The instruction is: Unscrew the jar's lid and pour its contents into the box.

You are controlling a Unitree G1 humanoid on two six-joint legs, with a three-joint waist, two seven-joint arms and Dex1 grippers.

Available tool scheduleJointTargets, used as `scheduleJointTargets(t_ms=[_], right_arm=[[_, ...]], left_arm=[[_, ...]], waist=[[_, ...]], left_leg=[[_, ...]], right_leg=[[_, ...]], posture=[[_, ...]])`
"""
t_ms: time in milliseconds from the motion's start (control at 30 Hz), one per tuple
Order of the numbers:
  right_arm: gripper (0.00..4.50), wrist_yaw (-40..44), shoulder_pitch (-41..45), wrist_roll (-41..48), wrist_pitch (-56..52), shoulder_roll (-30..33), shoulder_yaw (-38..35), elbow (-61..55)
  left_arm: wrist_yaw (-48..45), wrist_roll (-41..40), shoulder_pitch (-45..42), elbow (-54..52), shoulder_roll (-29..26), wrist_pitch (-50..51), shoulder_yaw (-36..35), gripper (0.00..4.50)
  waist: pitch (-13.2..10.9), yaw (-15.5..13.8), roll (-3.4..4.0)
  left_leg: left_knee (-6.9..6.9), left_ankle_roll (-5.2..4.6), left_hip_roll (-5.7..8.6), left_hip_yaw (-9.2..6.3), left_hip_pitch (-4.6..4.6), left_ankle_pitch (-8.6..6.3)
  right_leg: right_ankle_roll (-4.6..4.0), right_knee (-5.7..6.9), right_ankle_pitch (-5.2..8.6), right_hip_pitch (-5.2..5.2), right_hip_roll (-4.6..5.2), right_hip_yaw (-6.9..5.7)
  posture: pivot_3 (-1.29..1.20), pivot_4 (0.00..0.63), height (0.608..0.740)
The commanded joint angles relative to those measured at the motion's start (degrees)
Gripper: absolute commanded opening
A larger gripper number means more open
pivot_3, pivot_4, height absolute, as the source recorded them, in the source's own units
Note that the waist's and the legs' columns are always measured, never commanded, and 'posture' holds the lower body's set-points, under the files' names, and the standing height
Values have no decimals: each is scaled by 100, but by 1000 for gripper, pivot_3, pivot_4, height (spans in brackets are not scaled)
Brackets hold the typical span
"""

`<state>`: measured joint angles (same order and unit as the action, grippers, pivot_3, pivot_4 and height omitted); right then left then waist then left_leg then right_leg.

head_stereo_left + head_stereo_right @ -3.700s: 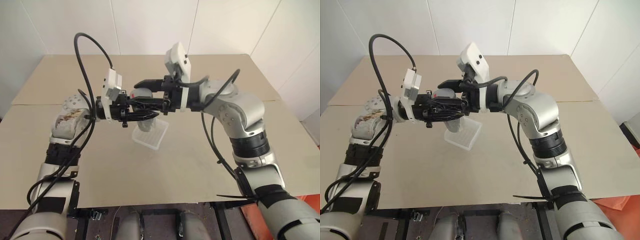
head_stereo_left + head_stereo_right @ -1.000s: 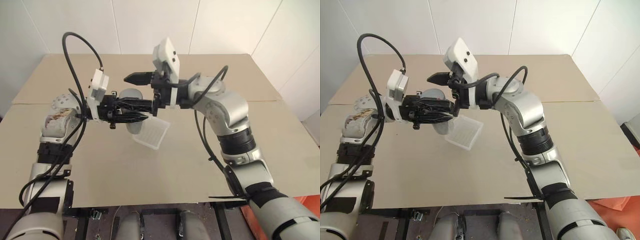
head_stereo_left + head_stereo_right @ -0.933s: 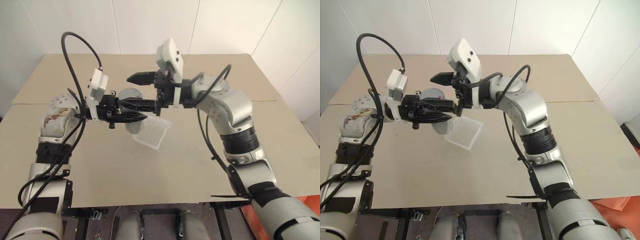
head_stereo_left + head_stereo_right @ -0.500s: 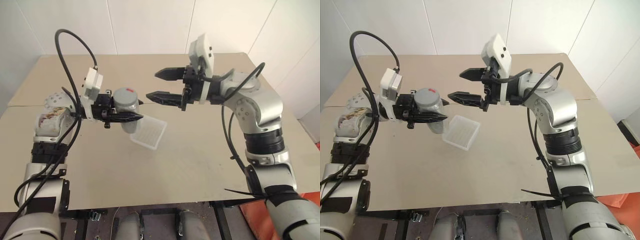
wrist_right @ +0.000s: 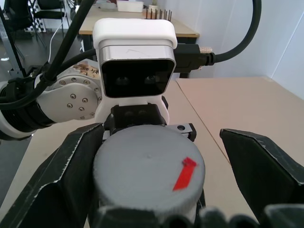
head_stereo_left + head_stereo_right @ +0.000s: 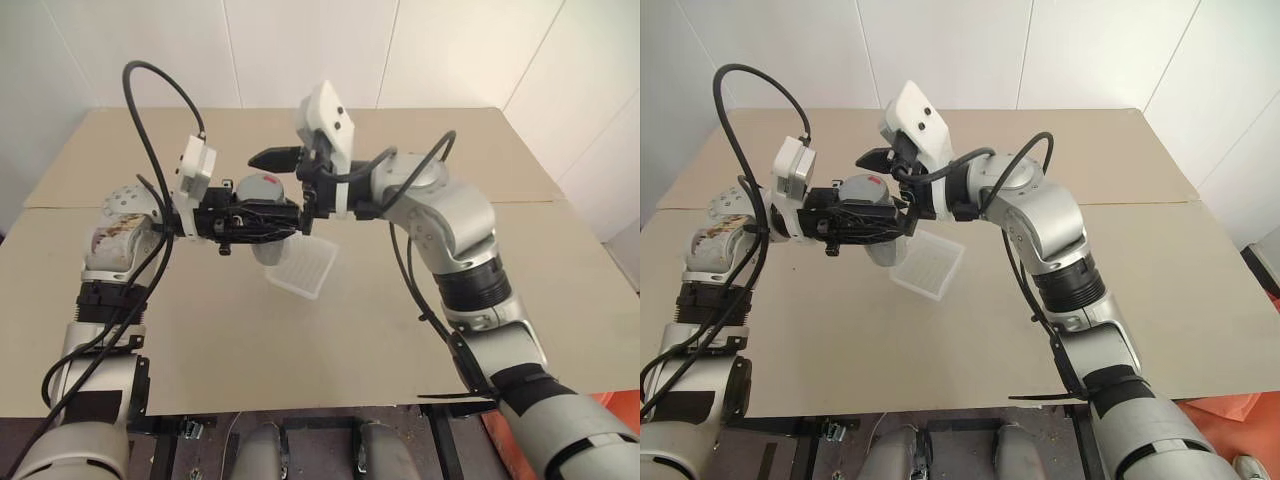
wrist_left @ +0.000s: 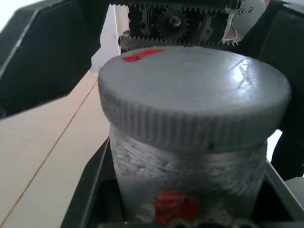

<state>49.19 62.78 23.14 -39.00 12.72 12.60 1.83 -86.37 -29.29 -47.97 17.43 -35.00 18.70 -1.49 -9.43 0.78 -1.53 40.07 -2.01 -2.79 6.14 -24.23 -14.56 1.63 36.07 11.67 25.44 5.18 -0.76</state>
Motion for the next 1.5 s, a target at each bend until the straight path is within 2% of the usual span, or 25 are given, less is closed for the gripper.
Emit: scheduleJointTargets(t_ms=[33, 400, 600, 833, 1033, 1233, 1500], right_arm=[[4467, -51, 143, -5, 140, 30, -208, -19], [4467, 430, -277, 377, 64, 814, -547, -434], [4467, 680, -453, 501, 101, 950, -479, -730], [4467, 823, -453, 770, -12, 828, -474, -1068], [4467, 237, -16, 247, 251, 296, -250, -511], [4467, 192, 168, 22, 424, 92, -199, -132], [4467, 429, -8, 148, 281, 378, -354, -275]], left_arm=[[-10, -80, -59, -203, -109, -25, -126, 2025], [-25, -129, -22, -250, -231, 7, -148, 2025], [-34, -127, -66, -228, -220, -5, -136, 2025], [-54, -115, -83, -194, -169, -44, -115, 2025], [-50, -107, -117, -204, -108, -34, -83, 2025], [-56, -116, -89, -239, -134, -5, -100, 2025], [-16, -156, 3, -354, -241, 63, -163, 2025]], waist=[[0, 4, 0], [0, 0, 0], [0, 13, 0], [0, 3, 0], [0, 14, 0], [0, -8, 0], [0, 3, 0]], left_leg=[[0, 0, 0, 0, 0, 0], [0, -2, 0, -1, 1, -1], [-2, -2, -1, -1, 2, -1], [0, -2, -1, -1, 2, -1], [0, 0, -1, -1, 4, 0], [0, 0, 0, -1, 1, 0], [0, 0, 0, -1, 1, 0]], right_leg=[[0, 0, 0, 0, 0, 0], [0, 0, 0, -1, 0, 0], [0, 0, 0, -1, -1, 0], [0, 0, 0, -2, 0, 1], [0, 5, 0, 0, -1, 1], [0, 0, 0, -1, 0, 0], [0, 1, 0, -1, 0, 0]], posture=[[0, 150, 740], [0, 150, 740], [0, 150, 740], [0, 150, 740], [0, 150, 740], [0, 150, 740], [0, 150, 740]])
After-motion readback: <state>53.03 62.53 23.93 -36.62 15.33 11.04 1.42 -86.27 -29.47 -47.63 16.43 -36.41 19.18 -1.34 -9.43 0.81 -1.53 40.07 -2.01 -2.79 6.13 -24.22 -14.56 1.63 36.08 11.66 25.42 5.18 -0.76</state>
